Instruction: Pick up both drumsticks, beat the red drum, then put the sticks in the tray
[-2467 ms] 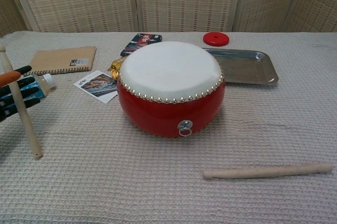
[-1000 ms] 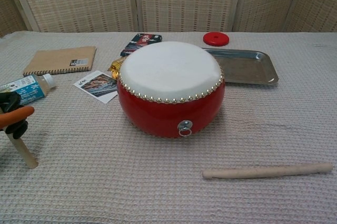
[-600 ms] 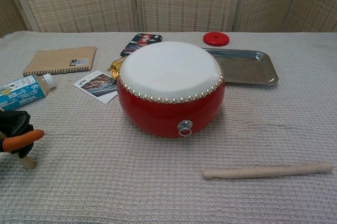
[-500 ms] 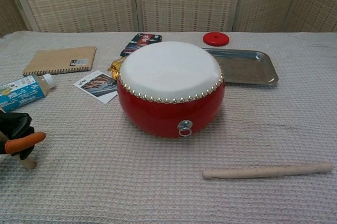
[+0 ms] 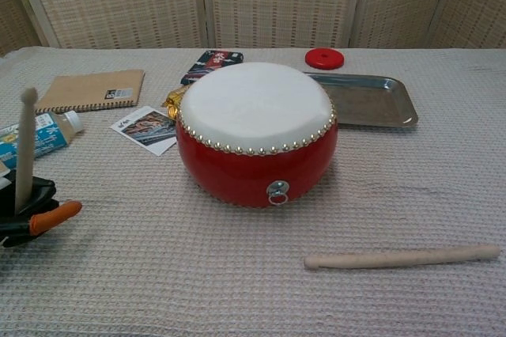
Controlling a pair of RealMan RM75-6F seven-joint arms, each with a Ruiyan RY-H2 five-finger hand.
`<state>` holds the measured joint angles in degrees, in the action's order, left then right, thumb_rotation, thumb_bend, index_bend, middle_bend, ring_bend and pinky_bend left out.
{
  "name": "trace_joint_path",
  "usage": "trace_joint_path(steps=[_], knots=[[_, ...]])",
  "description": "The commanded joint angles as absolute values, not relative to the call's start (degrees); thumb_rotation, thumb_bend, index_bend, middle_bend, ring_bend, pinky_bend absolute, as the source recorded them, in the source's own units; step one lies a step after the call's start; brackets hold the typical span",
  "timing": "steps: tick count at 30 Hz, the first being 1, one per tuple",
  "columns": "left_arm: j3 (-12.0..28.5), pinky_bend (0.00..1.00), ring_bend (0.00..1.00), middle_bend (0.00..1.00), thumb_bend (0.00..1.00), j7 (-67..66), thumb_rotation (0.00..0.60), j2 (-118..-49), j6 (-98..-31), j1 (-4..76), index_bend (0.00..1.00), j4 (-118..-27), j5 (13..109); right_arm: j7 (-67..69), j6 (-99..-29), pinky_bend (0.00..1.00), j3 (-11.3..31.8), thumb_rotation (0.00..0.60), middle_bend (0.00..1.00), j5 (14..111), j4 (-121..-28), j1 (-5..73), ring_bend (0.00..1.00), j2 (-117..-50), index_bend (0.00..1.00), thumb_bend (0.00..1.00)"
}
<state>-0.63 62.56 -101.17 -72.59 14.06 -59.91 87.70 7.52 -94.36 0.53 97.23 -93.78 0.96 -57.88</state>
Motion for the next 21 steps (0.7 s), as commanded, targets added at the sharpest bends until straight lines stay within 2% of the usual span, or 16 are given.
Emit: trace_joint_path(steps=[1,6,10,15,21], knots=[[-0.46,1.0,1.0,1.0,0.45,60.15,0.6,-101.94,-74.36,13.91,1.0,-58.47,88.39,7.84,-94.08,0.15,0.34,0.6,0.1,97.4,-93.91,1.02,0.0,-57.71,0.0,0.12],[-0.65,1.0,1.0,1.0,0.49,55.68,0.6,-100.97,-78.1,13.97,1.0,-58.08,90.66,7.96,-91.79,0.17,-0.71,0.6,0.1,97.7,-95.85,1.53,0.0,-56.38,0.0,0.12],[-0.59,1.0,1.0,1.0,0.49,48.21,0.6,-97.18,-80.73,14.61,1.0,-59.85,92.69,7.58,-86.88,0.21,-2.23,0.6,0.1,98.89,-98.69,3.48,0.0,-55.4,0.03,0.12],[0.24,1.0,1.0,1.0,0.49,35.38,0.6,-90.29,-83.05,15.34,1.0,-65.68,94.17,6.29,-79.43,0.3,-3.26,0.6,0.17,100.0,-100.64,7.17,0.03,-57.79,0.19,0.12],[1.29,1.0,1.0,1.0,0.49,20.93,0.6,-82.56,-84.85,15.45,1.0,-74.76,94.83,-2.41,-70.09,0.32,-3.06,0.6,0.19,98.71,-98.4,11.39,0.05,-67.07,0.35,0.18]])
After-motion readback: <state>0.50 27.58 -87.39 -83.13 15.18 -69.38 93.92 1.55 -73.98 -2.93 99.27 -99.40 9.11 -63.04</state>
